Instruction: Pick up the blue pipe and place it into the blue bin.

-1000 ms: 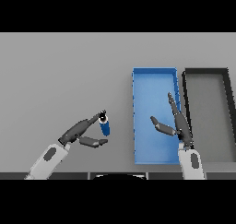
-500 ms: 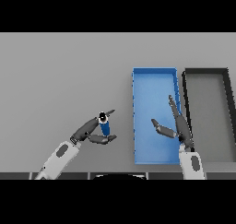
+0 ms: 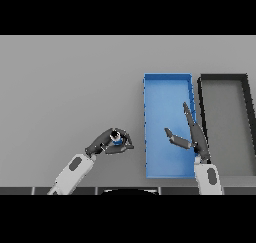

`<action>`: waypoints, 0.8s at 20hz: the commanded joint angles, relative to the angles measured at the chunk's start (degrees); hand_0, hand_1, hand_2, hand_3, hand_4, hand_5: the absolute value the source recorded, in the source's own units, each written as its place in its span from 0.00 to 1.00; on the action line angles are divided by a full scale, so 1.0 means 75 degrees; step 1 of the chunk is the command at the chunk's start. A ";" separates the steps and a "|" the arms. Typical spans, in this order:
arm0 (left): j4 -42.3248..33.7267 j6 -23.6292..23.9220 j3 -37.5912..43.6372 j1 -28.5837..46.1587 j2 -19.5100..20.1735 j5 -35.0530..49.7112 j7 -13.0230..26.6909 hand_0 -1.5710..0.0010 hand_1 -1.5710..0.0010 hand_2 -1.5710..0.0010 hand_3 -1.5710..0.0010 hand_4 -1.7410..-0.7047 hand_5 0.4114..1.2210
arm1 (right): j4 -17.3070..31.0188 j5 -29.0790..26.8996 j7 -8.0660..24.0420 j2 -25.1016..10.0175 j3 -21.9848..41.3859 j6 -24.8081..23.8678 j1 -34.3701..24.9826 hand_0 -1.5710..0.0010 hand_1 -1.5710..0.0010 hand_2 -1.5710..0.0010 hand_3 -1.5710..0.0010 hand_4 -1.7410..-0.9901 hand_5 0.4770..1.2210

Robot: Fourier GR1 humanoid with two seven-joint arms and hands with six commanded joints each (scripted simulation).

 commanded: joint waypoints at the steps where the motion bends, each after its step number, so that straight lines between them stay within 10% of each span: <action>1: -0.0046 0.0062 -0.0086 0.0052 0.0001 -0.0088 -0.0091 0.24 0.19 0.17 0.20 0.12 0.86 | -0.0037 0.0031 -0.0026 0.0050 0.0042 -0.0030 0.0005 1.00 1.00 1.00 1.00 0.75 0.11; 11: -0.0739 0.0302 -0.0052 -0.0060 -0.0292 -0.0244 -0.0735 0.03 0.02 0.02 0.02 0.25 0.98 | 0.0048 0.0061 0.0106 -0.0030 -0.0015 -0.0034 -0.0086 1.00 1.00 1.00 1.00 0.79 0.10; 16: -0.1164 0.0290 -0.0009 -0.0453 -0.0528 -0.0402 -0.0213 0.01 0.01 0.01 0.01 0.26 1.00 | 0.0046 0.0155 0.0042 -0.0086 0.0000 -0.0043 -0.0040 1.00 1.00 1.00 1.00 0.81 0.11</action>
